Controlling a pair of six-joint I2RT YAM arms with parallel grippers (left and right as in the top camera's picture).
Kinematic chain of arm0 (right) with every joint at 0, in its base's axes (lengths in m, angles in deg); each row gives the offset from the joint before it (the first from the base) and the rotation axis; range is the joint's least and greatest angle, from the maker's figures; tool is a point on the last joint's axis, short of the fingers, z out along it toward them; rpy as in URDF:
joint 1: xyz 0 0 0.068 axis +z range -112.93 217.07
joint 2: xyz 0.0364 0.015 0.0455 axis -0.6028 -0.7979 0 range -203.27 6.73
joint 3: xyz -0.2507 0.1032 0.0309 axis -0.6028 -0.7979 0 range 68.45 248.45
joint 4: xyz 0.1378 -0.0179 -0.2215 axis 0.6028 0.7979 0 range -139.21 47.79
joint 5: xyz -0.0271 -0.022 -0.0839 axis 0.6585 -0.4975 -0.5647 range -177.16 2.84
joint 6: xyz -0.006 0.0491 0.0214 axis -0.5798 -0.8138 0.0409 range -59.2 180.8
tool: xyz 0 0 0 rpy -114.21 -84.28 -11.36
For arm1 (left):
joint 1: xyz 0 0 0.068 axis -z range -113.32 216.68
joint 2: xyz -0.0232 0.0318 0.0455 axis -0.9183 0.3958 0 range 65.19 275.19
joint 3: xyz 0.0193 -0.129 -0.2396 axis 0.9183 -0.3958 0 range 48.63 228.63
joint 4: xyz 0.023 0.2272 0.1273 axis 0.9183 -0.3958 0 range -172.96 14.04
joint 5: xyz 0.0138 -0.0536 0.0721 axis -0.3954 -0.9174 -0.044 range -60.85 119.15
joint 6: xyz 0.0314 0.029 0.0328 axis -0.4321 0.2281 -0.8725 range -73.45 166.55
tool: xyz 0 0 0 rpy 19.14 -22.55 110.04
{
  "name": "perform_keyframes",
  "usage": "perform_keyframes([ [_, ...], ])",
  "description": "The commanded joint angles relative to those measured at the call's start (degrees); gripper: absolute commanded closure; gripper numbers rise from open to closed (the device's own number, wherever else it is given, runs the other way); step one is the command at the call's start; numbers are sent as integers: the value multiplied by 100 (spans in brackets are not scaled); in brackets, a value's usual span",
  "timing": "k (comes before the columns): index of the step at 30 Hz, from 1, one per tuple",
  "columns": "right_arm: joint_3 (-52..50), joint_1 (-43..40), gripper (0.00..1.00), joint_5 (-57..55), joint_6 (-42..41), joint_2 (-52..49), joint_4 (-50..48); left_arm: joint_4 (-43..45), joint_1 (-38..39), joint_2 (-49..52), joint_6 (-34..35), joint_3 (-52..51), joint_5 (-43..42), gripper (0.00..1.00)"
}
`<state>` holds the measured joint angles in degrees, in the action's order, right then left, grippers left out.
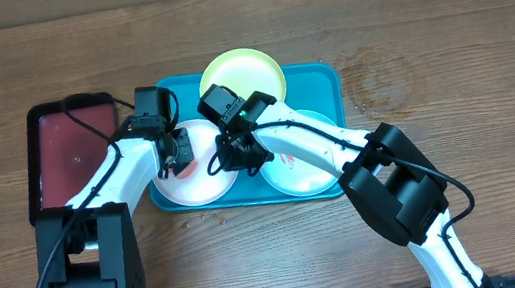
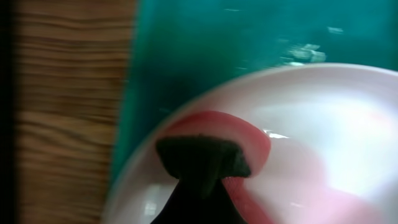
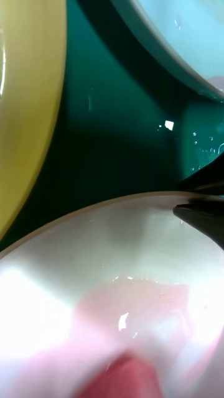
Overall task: Clean dirty plates on tray and stack at the side
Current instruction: 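Scrub the white plate with the sponge in the left gripper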
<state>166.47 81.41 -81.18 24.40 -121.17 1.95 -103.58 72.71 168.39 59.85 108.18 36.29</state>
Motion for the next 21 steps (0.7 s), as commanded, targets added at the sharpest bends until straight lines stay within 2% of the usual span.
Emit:
perform_keyframes([
  [1,-20,17,94,7,85,-17,44,-44,-42,61,50,-90,2024,96],
  [2,-20,17,94,7,85,-17,52,-44,-42,52,46,-46,2345,96],
  [4,-20,17,94,4,83,-17,50,-87,-42,20,46,37,2433,96],
  [7,-20,17,94,4,83,-17,48,-227,-4,-28,42,155,2015,96],
  [10,-20,17,94,4,83,-17,46,-411,33,-37,39,251,885,96],
  [12,-20,17,94,7,81,-17,31,-485,37,-37,39,251,-225,96],
  [13,-20,17,94,7,81,-17,9,-535,39,-35,37,232,-1427,96],
  [15,-20,17,94,7,81,-17,-15,-570,44,-35,39,201,-2347,96],
  [17,-20,17,94,7,81,-17,-33,-684,52,-35,42,195,-2728,96],
  [21,-20,17,94,7,81,-17,-37,-1040,72,-35,37,195,-2736,96],
])
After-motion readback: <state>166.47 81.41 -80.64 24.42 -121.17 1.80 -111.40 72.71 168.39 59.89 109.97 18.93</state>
